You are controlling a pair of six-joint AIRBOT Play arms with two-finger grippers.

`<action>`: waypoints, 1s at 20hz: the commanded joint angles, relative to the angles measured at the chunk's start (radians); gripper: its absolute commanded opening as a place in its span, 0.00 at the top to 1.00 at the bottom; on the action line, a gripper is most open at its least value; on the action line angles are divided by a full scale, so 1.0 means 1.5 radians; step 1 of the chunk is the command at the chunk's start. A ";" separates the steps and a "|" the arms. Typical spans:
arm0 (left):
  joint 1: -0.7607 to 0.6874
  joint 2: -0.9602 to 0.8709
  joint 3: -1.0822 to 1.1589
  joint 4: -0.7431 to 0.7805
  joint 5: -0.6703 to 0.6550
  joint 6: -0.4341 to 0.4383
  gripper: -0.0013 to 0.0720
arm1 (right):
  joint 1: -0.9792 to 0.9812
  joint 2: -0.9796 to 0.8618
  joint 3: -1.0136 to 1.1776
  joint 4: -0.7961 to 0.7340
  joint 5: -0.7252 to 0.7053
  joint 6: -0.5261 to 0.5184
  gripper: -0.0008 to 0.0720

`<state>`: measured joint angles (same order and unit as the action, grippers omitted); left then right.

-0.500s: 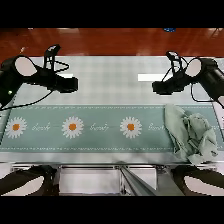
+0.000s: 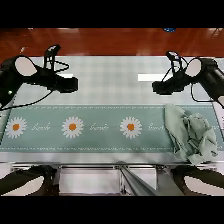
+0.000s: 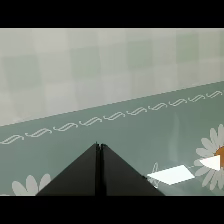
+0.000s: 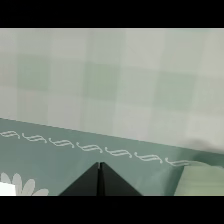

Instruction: Fold the shirts.

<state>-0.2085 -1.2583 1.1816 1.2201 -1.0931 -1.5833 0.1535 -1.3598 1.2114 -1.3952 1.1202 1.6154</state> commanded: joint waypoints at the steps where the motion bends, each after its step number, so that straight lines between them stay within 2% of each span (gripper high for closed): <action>1: -0.001 -0.001 -0.001 -0.006 0.000 -0.008 0.96 | 0.001 0.000 0.000 0.000 -0.002 0.000 0.95; 4: -0.002 -0.001 -0.001 -0.015 0.000 -0.012 0.96 | 0.001 0.000 0.001 0.000 -0.007 0.000 0.95; 12: -0.002 -0.001 -0.001 -0.015 0.008 -0.012 0.96 | 0.001 0.000 0.001 0.001 -0.268 0.000 0.95; 16: 0.011 0.000 0.003 -0.015 0.004 -0.012 0.95 | 0.001 0.014 0.001 0.057 -0.352 0.001 0.95; 17: 0.024 0.000 0.013 -0.015 -0.008 -0.013 0.79 | -0.002 0.030 0.001 0.056 -0.361 0.001 0.78; 18: 0.040 0.001 0.029 -0.015 -0.023 -0.013 0.44 | -0.008 0.049 0.001 0.047 -0.373 0.000 0.48; 19: 0.063 0.001 0.055 -0.015 -0.051 -0.012 0.29 | -0.018 0.075 0.001 0.022 -0.385 -0.001 0.42; 20: 0.089 0.004 0.087 -0.013 -0.084 -0.004 0.29 | -0.032 0.106 0.001 -0.002 -0.387 -0.001 0.42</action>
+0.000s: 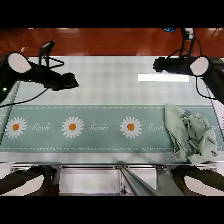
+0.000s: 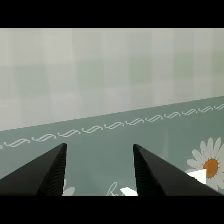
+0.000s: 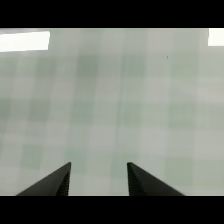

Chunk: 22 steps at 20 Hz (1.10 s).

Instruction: Fold the shirts.

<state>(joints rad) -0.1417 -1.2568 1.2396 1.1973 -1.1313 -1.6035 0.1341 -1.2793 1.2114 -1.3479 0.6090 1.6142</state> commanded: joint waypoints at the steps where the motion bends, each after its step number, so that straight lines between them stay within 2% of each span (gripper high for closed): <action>1: 0.068 0.013 0.074 0.003 -0.080 0.026 0.29 | -0.039 0.091 0.001 -0.062 -0.030 -0.002 0.42; 3: 0.113 0.069 0.097 0.002 -0.078 0.033 0.29 | -0.089 0.178 0.001 -0.121 0.072 -0.002 0.42; 5: 0.131 0.151 0.080 0.003 -0.046 0.033 0.29 | -0.140 0.247 -0.002 -0.193 0.254 -0.002 0.42; 7: 0.119 0.235 0.018 0.003 -0.008 0.033 0.29 | -0.190 0.286 -0.028 -0.250 0.449 -0.001 0.42; 9: 0.094 0.309 -0.090 0.002 0.023 0.024 0.29 | -0.237 0.311 -0.100 -0.243 0.539 -0.002 0.42; 13: 0.033 0.365 -0.308 -0.006 0.066 -0.028 0.29 | -0.255 0.321 -0.289 -0.246 0.465 -0.001 0.42; 15: 0.009 0.361 -0.380 -0.013 0.075 -0.030 0.29 | -0.255 0.304 -0.354 -0.242 0.441 0.006 0.42; 22: -0.006 0.355 -0.458 -0.021 0.131 -0.047 0.29 | -0.255 0.157 -0.407 -0.243 0.381 0.019 0.42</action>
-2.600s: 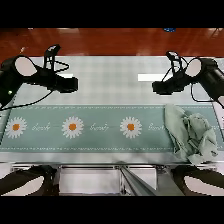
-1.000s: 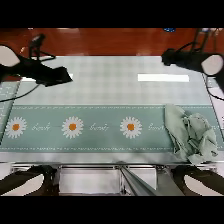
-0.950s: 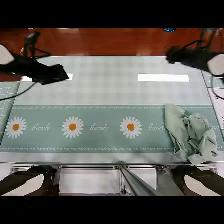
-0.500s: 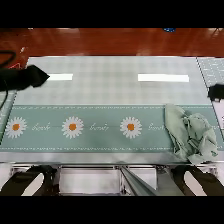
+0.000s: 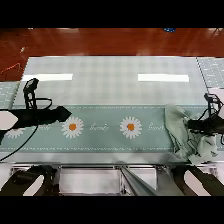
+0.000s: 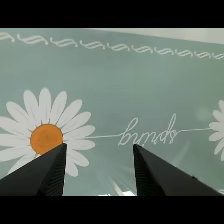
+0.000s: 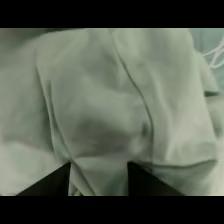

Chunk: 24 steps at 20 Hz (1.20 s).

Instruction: Fold the shirts.

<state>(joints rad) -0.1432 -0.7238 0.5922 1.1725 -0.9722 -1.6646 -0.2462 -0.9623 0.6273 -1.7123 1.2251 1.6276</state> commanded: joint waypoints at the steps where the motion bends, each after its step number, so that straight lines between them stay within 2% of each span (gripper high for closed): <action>1: -0.005 0.000 -0.027 -0.004 0.029 -0.007 0.29 | -0.001 -0.079 -0.018 0.004 -0.042 0.013 0.42; 3: -0.005 -0.001 -0.027 -0.009 0.038 -0.007 0.29 | -0.001 -0.121 -0.018 0.012 -0.056 0.012 0.46; 4: -0.005 -0.002 -0.027 -0.014 0.041 -0.007 0.29 | -0.001 -0.137 -0.018 0.017 -0.057 0.007 0.61; 5: -0.005 -0.003 -0.027 -0.019 0.045 -0.006 0.29 | -0.001 -0.147 -0.018 0.026 -0.057 -0.013 0.86; 6: -0.005 -0.003 -0.026 -0.021 0.049 -0.006 0.29 | -0.001 -0.147 -0.017 0.031 -0.056 -0.030 0.95; 11: 0.015 -0.002 0.014 -0.016 0.048 -0.004 0.29 | -0.001 -0.054 0.101 0.042 -0.022 -0.053 0.96; 17: 0.021 -0.003 0.100 -0.016 0.051 -0.004 0.29 | -0.001 0.060 0.396 0.171 -0.020 -0.108 0.96; 21: 0.022 -0.003 0.131 0.031 0.055 -0.004 0.29 | -0.001 0.065 0.566 0.248 -0.016 -0.141 0.96; 24: 0.057 -0.003 0.154 0.057 0.055 -0.004 0.29 | -0.001 0.065 0.676 0.308 -0.028 -0.163 0.96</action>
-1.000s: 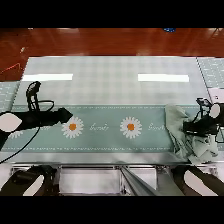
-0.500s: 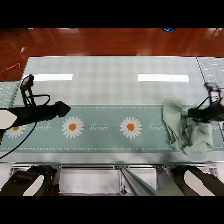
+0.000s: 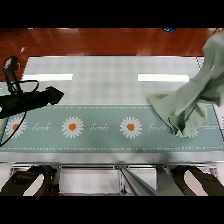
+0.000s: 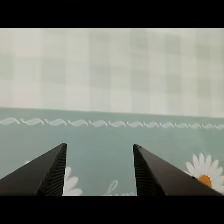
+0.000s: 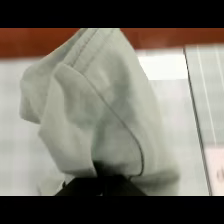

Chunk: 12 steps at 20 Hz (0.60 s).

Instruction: Fold the shirts.

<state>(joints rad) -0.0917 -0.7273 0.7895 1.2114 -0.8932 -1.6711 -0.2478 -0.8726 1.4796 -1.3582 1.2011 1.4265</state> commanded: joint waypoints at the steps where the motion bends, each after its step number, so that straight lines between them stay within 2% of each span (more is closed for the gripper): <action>1: 0.042 0.000 0.028 0.031 0.002 0.000 0.29 | 0.000 0.002 0.142 0.098 -0.013 -0.037 0.96; 4: 0.083 0.000 0.033 0.025 -0.003 -0.001 0.29 | 0.000 -0.012 0.233 0.195 -0.015 -0.062 0.96; 9: 0.087 0.000 0.033 0.020 -0.005 0.000 0.29 | 0.000 -0.048 0.346 0.350 -0.017 -0.091 0.96; 12: 0.087 0.000 0.033 0.019 -0.005 0.000 0.29 | 0.010 -0.068 0.357 0.457 0.031 -0.109 0.96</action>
<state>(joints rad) 0.0345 -0.7273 0.8379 1.2434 -0.9001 -1.6714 -0.2443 -0.9463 1.9713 -0.8459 1.1923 1.2957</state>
